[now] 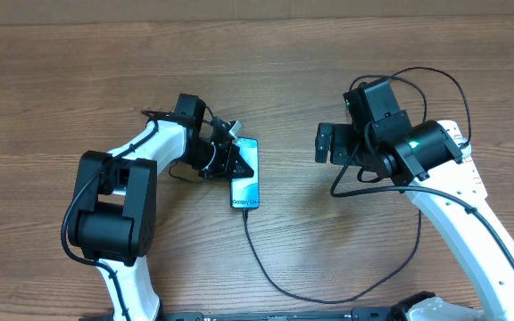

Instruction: Plug charger to phone and switch on socket

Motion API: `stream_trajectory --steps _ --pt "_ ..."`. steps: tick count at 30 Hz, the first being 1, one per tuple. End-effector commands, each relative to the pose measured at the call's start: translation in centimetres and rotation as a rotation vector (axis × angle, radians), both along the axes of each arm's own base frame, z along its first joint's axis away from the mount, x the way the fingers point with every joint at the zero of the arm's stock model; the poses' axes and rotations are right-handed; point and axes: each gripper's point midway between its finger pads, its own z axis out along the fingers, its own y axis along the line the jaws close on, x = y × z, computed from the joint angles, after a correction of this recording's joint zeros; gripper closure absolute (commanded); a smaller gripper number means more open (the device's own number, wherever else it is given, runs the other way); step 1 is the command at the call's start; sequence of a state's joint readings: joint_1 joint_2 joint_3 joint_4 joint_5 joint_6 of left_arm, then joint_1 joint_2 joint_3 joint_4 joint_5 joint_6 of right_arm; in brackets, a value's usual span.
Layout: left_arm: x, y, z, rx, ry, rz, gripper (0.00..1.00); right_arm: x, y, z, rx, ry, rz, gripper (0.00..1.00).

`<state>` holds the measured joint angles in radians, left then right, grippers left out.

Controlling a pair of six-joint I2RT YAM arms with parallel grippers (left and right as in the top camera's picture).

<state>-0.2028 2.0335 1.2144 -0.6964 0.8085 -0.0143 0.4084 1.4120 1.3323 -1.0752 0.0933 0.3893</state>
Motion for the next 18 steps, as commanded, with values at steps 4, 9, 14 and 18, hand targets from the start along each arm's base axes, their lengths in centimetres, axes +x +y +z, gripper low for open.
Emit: stream_trajectory --steps 4,9,14,18 --pt "-0.2 0.4 -0.6 0.026 -0.013 -0.023 0.96 0.7 0.3 1.1 0.021 -0.043 -0.006 0.00" --pt "-0.3 0.7 -0.9 0.049 -0.009 -0.020 0.96 0.9 0.4 1.2 0.026 -0.054 -0.006 0.00" --pt "-0.5 1.2 -1.6 0.090 0.016 0.004 0.95 1.4 0.6 1.6 0.036 -0.078 -0.006 0.00" --pt "-1.2 1.4 -2.1 0.101 0.046 0.016 0.94 1.6 0.7 1.7 0.039 -0.086 -0.006 0.00"
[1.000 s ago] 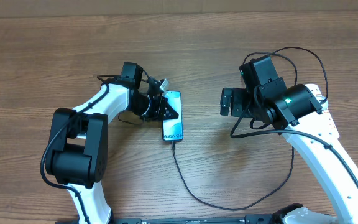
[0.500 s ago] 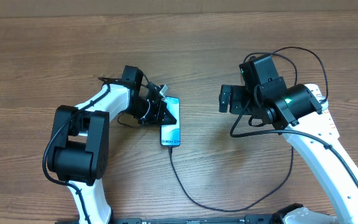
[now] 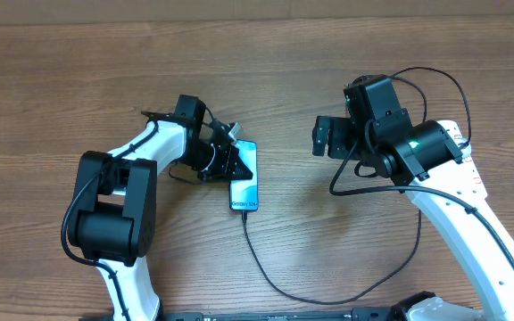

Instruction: Plug charger to phone and switch on socket

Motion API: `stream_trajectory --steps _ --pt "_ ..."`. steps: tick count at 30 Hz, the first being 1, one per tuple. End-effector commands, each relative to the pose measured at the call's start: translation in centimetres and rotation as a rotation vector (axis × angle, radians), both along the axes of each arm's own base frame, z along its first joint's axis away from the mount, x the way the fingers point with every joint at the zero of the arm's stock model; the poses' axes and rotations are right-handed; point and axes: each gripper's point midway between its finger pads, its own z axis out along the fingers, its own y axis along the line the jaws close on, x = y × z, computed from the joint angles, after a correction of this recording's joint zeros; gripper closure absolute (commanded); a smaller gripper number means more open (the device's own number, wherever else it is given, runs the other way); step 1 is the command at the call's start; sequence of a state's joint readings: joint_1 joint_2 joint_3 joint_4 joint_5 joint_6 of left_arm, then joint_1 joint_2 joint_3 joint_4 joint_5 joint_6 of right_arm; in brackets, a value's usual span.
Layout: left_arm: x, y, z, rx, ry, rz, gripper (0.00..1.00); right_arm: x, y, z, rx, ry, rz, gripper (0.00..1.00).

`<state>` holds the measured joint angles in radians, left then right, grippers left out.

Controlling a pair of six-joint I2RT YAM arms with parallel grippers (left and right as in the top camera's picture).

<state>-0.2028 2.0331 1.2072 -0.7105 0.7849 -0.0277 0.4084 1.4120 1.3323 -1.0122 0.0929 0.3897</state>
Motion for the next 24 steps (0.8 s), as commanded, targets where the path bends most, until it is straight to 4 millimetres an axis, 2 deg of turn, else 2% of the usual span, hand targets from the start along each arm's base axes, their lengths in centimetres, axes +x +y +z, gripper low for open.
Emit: stream_trajectory --steps 1,7,12,19,24 --pt "-1.0 1.1 -1.8 0.079 0.030 0.009 0.92 0.4 0.2 1.0 0.015 -0.031 -0.006 0.00" --pt "-2.0 1.6 -2.8 0.104 0.061 0.022 0.85 0.4 0.2 1.0 0.016 -0.032 -0.006 0.00" --pt "-1.5 1.5 -2.8 0.101 0.040 0.024 0.83 0.4 0.2 1.0 0.016 -0.031 -0.005 0.00" --pt "-1.3 3.1 -4.0 0.218 0.033 0.042 0.70 0.1 0.1 0.8 0.009 -0.017 -0.005 0.00" --pt "-1.5 3.4 -4.1 0.233 0.043 0.043 0.70 0.0 0.0 0.7 0.007 -0.011 -0.005 0.00"
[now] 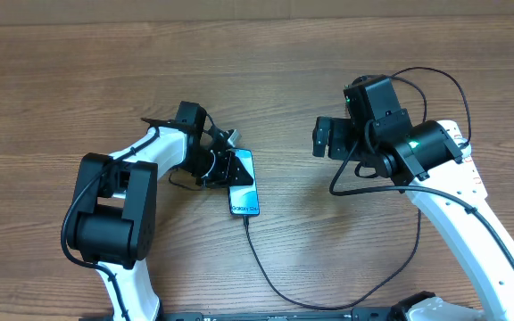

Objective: Plug charger to phone and switch on socket
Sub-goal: 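Open the left gripper and release the phone on the table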

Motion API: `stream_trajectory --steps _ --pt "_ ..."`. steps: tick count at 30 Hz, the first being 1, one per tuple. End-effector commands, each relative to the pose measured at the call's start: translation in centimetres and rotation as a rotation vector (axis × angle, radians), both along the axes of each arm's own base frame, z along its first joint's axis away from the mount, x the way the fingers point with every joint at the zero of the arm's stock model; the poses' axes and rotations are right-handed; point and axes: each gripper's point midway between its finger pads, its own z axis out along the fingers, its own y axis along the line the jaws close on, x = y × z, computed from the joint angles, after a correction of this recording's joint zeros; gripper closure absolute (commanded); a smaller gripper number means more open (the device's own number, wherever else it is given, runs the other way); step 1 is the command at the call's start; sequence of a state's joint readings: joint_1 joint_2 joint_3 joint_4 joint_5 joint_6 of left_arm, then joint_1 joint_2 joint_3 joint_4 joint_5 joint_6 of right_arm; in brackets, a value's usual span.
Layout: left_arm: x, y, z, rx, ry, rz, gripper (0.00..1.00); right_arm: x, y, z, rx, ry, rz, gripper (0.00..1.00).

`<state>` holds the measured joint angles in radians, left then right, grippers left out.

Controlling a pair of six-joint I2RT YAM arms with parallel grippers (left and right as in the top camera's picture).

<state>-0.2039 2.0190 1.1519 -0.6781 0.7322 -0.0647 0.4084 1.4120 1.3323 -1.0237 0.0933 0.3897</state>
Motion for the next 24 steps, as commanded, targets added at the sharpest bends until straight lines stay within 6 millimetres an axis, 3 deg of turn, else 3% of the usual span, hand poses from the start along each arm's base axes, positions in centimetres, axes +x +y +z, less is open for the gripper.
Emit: stream_trajectory --steps 1,9,24 --pt "-0.6 2.6 -2.8 0.179 0.022 0.014 0.69 0.2 0.1 0.8 0.012 -0.021 -0.005 0.00" --pt "-1.2 5.1 -4.0 0.340 0.051 0.033 0.60 0.0 0.0 0.7 0.009 -0.015 -0.005 0.00" --pt "-1.0 6.1 -4.4 0.412 0.081 0.112 0.58 0.0 0.0 0.7 0.009 -0.014 -0.005 0.00"
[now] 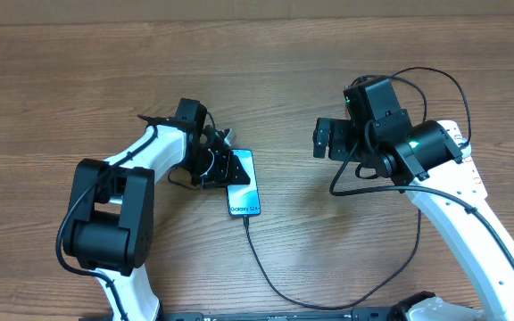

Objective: Plug charger to phone and switch on socket
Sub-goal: 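Open the left gripper and release the phone on the table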

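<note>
A phone [245,185] with a lit blue screen lies face up on the wooden table, left of centre. A black charger cable [266,276] meets its near end and loops along the front of the table toward the right arm's base. My left gripper [225,167] sits at the phone's upper left edge, with its fingers closed on that edge. My right gripper [323,141] hangs above the table to the right of the phone, well apart from it. How wide its fingers stand cannot be made out. No socket is in view.
The wooden table [52,80] stretches out to the left and back. The right arm's own black wires [435,85] arch over its wrist. The table's front edge is close below both arm bases.
The left arm's lower joints have shifted a little. The phone and the left gripper are almost where they were, perhaps slightly nearer the front. The right arm has not moved.
At first the left gripper held the phone's upper left edge, with the phone a little farther back and the cable attached. The right gripper then edged slightly left. The phone then sat nearer the front and slightly turned, and it rests there now.
</note>
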Motion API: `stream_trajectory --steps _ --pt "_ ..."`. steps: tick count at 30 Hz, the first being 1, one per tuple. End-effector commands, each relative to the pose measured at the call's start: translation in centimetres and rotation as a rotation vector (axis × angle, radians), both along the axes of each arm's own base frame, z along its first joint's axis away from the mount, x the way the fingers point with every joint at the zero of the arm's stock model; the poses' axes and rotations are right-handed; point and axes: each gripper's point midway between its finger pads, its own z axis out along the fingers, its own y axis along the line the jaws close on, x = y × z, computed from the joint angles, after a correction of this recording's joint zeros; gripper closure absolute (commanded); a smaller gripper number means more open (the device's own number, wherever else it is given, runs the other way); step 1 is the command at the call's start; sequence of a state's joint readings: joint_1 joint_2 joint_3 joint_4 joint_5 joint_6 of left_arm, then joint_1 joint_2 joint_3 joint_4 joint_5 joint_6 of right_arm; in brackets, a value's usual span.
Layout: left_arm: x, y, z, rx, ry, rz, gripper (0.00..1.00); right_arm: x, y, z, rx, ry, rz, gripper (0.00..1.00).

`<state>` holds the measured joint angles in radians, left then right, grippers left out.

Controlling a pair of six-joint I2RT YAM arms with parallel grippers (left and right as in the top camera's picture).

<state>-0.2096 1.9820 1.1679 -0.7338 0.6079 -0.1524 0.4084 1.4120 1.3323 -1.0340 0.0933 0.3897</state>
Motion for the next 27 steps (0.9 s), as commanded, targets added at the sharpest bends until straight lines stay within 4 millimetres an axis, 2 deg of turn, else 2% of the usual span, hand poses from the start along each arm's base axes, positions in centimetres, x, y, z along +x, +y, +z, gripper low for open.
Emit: stream_trajectory --steps 1,8,16,19,24,27 --pt "-1.1 4.5 -4.6 0.281 0.065 0.063 0.58 0.2 0.1 0.8 0.013 -0.023 -0.005 0.00" --pt "-0.7 4.5 -4.6 0.296 0.136 0.236 0.59 0.2 0.1 0.8 0.013 -0.023 -0.005 0.00" --pt "0.2 4.2 -4.6 0.292 0.150 0.341 0.52 0.1 0.3 0.8 0.023 -0.015 0.002 0.00" --pt "0.5 4.2 -4.6 0.288 0.141 0.347 0.48 0.3 0.7 1.0 0.039 -0.027 0.008 0.00" --pt "1.3 4.8 -4.9 0.316 0.058 0.279 0.40 1.8 3.4 2.8 0.173 -0.102 0.072 0.00" --pt "1.5 5.1 -5.0 0.333 0.028 0.241 0.36 1.6 3.5 2.7 0.178 -0.094 0.078 0.00"
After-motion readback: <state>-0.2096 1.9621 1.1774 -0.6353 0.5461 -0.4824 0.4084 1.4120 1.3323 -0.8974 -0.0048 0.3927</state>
